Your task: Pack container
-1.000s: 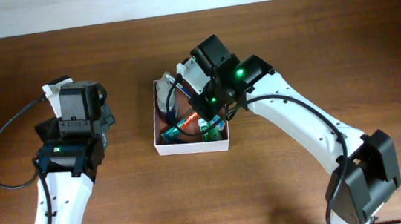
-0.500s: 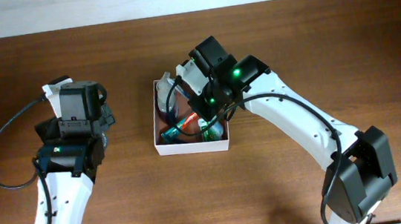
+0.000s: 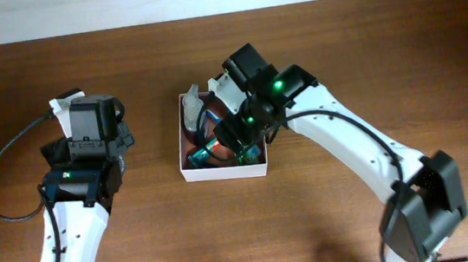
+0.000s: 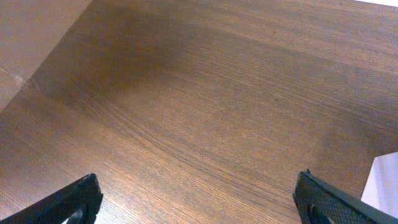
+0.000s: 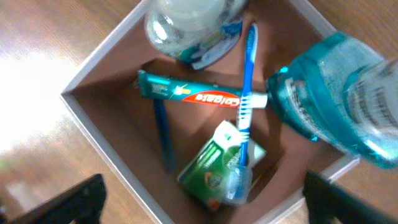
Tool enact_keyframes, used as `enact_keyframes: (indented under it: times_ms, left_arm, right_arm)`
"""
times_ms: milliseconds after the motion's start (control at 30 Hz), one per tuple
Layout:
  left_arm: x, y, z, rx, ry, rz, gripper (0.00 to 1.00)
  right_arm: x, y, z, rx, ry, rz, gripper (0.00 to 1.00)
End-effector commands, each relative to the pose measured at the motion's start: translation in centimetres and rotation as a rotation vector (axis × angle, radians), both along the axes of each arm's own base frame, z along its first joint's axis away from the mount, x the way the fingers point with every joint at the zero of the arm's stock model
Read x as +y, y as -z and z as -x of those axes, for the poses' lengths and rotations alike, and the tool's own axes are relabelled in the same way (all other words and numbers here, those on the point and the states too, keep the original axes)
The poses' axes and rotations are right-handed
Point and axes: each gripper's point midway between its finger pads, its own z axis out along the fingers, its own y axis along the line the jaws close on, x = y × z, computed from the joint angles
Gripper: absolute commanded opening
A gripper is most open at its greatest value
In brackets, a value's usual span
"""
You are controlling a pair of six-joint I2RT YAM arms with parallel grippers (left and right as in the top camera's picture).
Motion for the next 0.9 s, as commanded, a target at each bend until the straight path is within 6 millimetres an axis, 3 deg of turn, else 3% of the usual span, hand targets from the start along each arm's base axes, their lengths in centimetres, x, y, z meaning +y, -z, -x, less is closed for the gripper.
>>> enact_keyframes:
  times_ms: [0, 200, 433, 667, 867]
  left_arm:
    - [0.3, -0.5, -0.2, -0.017, -0.020, -0.001, 0.99]
    - [0.3, -0.5, -0.2, -0.016, -0.020, -0.001, 0.99]
    - [0.3, -0.5, -0.2, -0.017, -0.020, 0.000, 0.99]
    - [0.3, -0.5, -0.2, -0.017, -0.020, -0.001, 0.99]
    - [0.3, -0.5, -0.2, -0.016, -0.020, -0.001, 0.99]
  right_arm:
    - [-0.8, -7.0, 1.3, -0.132, -0.001, -0.082, 0.99]
    - [-3.6, -15.2, 5.1, -0.283, 0.030, -0.169, 0.99]
    - [-9.3, -23.2, 12.1, -0.489, 0.067, -0.252, 0.99]
    - [-15.4, -27.7, 21.0, -0.672, 0.090, -0.357, 0.99]
    - [-19.6, -28.3, 27.6, -0.785, 0.093, -0.437, 0.99]
